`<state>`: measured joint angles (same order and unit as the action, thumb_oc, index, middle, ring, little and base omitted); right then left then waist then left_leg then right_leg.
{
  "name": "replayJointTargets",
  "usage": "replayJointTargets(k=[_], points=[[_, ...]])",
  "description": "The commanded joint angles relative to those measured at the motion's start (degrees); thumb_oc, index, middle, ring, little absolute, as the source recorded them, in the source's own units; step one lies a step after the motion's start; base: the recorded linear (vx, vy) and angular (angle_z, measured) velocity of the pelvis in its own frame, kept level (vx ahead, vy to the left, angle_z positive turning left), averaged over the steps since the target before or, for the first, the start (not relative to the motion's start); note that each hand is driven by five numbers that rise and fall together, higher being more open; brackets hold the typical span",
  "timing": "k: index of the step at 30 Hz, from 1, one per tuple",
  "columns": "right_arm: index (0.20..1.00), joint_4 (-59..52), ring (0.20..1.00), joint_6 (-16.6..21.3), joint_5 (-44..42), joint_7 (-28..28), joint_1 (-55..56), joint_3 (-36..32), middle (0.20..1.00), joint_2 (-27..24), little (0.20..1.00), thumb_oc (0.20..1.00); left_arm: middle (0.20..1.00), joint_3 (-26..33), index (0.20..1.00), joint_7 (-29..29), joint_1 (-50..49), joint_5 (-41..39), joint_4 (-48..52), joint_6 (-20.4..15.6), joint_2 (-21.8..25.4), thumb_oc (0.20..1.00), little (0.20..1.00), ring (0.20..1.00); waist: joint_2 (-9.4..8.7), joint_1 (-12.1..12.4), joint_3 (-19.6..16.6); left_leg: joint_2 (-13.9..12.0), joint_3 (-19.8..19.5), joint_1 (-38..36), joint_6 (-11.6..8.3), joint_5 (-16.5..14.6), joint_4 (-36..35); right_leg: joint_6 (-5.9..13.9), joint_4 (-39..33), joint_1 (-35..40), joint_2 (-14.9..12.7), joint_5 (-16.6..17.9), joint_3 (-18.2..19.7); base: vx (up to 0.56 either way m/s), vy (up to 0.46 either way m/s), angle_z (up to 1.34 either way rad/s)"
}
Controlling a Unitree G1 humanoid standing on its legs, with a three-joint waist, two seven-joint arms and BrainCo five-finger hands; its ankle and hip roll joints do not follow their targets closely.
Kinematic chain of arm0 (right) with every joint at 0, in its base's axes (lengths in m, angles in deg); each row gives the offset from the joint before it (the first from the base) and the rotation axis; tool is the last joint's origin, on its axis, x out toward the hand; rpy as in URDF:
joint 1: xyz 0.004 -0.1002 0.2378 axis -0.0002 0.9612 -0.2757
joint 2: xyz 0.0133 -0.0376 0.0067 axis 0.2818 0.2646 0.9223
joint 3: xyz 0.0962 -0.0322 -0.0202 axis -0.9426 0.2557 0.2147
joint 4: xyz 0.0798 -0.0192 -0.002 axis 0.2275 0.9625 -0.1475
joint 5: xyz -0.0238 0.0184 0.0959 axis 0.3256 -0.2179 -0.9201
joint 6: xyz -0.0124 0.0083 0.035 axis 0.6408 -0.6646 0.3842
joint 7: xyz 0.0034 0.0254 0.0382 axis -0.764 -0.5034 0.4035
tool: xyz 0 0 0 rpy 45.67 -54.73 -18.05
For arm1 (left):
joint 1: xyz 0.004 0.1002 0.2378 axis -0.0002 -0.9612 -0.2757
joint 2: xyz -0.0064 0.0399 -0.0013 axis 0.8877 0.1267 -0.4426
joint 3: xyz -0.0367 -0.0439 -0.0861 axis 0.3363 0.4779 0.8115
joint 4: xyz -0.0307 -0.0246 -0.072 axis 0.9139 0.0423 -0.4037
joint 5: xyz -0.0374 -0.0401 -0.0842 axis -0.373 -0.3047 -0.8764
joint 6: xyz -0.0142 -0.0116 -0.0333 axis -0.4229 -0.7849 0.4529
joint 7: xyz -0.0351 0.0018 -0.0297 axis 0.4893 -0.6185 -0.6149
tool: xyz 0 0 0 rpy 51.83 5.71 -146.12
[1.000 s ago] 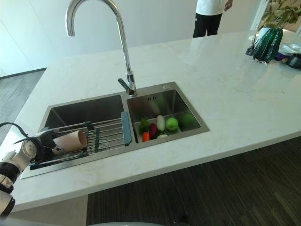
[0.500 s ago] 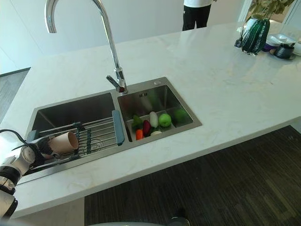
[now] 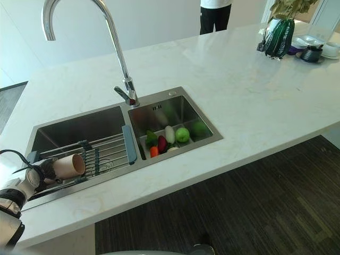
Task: Place the dishes in the dishwasher.
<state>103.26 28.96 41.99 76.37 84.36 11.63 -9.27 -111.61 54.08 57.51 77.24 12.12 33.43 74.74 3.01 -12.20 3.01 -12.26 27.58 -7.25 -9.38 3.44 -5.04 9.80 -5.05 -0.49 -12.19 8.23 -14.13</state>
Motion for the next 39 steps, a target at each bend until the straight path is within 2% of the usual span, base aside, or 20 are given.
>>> replayJointTargets(k=[1, 6, 12, 14, 21, 27, 35, 39], points=[[1.0, 1.43, 1.0, 1.59, 0.98, 0.47, -3.53, -0.53, 1.0, -1.34, 1.0, 1.0, 0.2, -1.31, 0.2, 1.21, 0.85, 4.73, -6.05, 0.97, -0.55, 0.2, 0.2, 0.2, -1.76, -1.34, 1.01, -5.01, -2.58, 0.61, -1.5, 2.13, 0.04, 5.2, 0.05, 1.21, -3.57, -0.17, 1.67, 0.0, 0.012, -0.09], [1.0, 1.74, 1.0, 2.24, 1.54, 1.03, -3.63, 0.01, 1.0, -1.64, 1.0, 1.0, 0.2, -2.08, 0.2, -2.25, 0.67, 4.73, -4.99, -0.05, -0.05, 0.2, 0.2, 0.2, -1.7, -1.44, 0.84, -4.96, -2.59, 0.38, -1.53, 2.04, 0.04, 5.2, 0.05, 1.35, -3.58, -0.2, 1.87, 0.0, 0.006, -0.1], [1.0, 1.58, 1.0, 2.97, 0.91, 0.33, -2.9, 0.13, 1.0, -0.19, 1.0, 1.0, 0.2, 1.14, 0.2, -8.2, 2.37, -2.77, 2.04, -2.41, 1.77, 0.2, 0.2, 0.2, -1.69, -0.16, 0.8, -4.96, -3.27, 0.17, -1.59, 1.86, 0.04, 5.2, 0.05, 2.12, -3.9, -0.26, 0.82, 0.0, 0.0, 0.0], [1.0, 1.44, 1.0, 3.03, 0.56, -0.13, -2.59, 0.11, 1.0, 0.44, 1.0, 1.0, 0.2, 2.36, 0.2, -9.06, 3.26, -3.86, 3.63, -4.4, 3.15, 0.2, 0.2, 0.2, -1.71, 0.31, 0.71, -4.98, -3.56, 0.17, -1.64, 1.85, 0.04, 5.2, 0.05, 2.34, -3.96, -0.25, 0.45, -0.01, -0.037, 0.02], [1.0, 1.79, 1.0, 3.31, -0.79, -1.06, -1.5, -0.22, 1.0, 2.36, 1.0, 1.0, 0.2, 5.55, 0.2, -11.13, 3.53, -7.94, 10.19, -7.65, 6.21, 0.2, 0.2, 0.2, -1.63, 1.86, 0.47, -5.18, -4.51, 0.01, -1.82, 1.66, 0.04, 5.2, 0.05, 3.1, -4.15, -0.33, -0.75, -0.01, -0.045, 0.07], [1.0, 2.33, 1.0, 4.11, -1.29, -1.96, -0.04, -0.6, 1.0, 4.61, 1.0, 1.0, 0.2, 11.22, 0.2, -14.21, 0.71, -11.35, 16.93, -8.97, 8.45, 0.2, 0.2, 0.2, -1.5, 3.2, -0.01, -5.0, -5.43, -0.21, -1.84, 1.2, 0.04, 5.2, 0.05, 3.97, -4.26, -0.76, -1.72, 0.0, -0.031, 0.08], [1.0, 2.37, 1.0, 4.47, -1.87, -2.58, 0.54, -0.63, 1.0, 5.73, 1.0, 1.0, 0.2, 14.36, 0.2, -14.37, -0.74, -12.87, 22.28, -9.34, 10.11, 0.2, 0.2, 0.2, -1.52, 4.16, -0.32, -4.92, -6.36, -0.19, -1.95, 0.97, 0.04, 5.2, 0.05, 4.5, -4.41, -0.97, -2.6, 0.0, -0.009, 0.07], [1.0, 2.49, 1.0, 4.97, -2.08, -2.77, 0.87, -0.64, 1.0, 6.43, 1.0, 1.0, 0.2, 16.76, 0.2, -15.74, -1.02, -20.07, 25.32, -11.66, 10.37, 0.2, 0.2, 0.2, -1.71, 4.52, -0.63, -4.84, -6.54, -0.33, -1.89, 0.69, 0.04, 5.2, 0.05, 4.84, -4.45, -1.24, -2.92, 0.0, 0.0, 0.0]])
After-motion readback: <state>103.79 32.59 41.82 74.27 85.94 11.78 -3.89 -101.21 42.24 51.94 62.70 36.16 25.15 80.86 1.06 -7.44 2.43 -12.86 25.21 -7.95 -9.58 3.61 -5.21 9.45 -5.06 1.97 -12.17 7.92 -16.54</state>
